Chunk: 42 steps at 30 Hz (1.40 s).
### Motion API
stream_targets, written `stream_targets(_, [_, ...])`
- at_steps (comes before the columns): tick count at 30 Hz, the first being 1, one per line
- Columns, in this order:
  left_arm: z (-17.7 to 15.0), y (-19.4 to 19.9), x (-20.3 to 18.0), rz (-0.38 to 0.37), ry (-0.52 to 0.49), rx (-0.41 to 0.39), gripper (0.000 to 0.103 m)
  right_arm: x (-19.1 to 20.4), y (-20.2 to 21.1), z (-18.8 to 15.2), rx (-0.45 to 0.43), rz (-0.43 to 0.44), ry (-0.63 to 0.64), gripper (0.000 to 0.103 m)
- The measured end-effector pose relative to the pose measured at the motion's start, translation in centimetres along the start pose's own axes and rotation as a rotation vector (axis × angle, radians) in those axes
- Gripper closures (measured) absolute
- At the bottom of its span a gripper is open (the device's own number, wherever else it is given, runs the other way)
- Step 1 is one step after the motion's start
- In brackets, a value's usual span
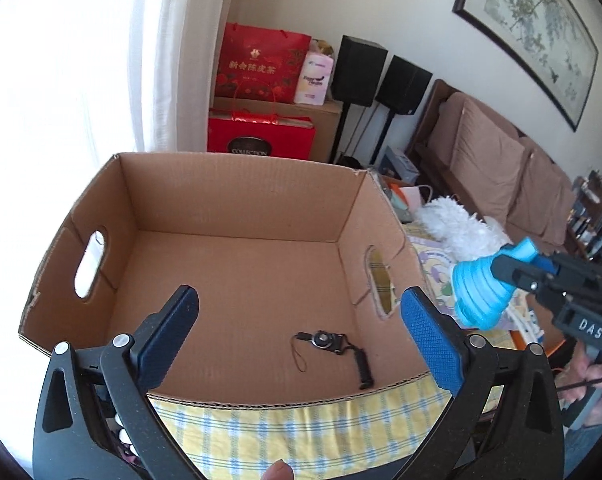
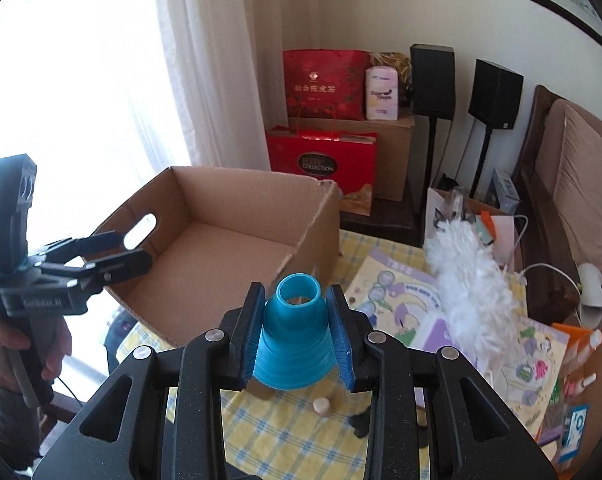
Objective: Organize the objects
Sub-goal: 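Lower the black clip into the cardboard box and open the left gripper, then carry the blue funnel over the box and open the right gripper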
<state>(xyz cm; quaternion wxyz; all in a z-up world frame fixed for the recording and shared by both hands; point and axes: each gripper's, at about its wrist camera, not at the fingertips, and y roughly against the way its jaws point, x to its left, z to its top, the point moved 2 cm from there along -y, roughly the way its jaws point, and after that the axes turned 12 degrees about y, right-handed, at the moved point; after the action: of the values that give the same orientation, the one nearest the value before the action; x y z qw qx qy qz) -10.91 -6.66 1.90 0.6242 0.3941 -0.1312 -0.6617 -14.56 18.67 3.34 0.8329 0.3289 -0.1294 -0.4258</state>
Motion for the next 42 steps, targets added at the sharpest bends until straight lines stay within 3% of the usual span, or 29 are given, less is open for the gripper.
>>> stream_targets(8, [0.1,-0.2,0.2,0.033,-0.032,-0.012,0.000,0.8,-2.4,2.6,0.002,0.023,0.015,0.071])
stream_targets(16, [-0.8,-1.2,1.2,0.037,0.008,0.032,0.000,2.4,-5.8,5.5,0.011,0.047,0.064,0.071])
stream_targets(28, [-1.4,-2.3,1.5,0.064,-0.018,0.034,0.000,3.6,-12.0,4.3,0.115,0.018,0.098,0.070])
stream_targets(32, [-1.5,-2.4,1.6,0.056,-0.013,0.040,0.000,3.2,-12.0,3.7,0.115,-0.012,0.095,0.057])
stream_targets(42, [-1.5,-1.7,1.6,0.021,0.014,0.024,0.002,1.5,-7.3,2.9,0.049,-0.040,0.052,0.046])
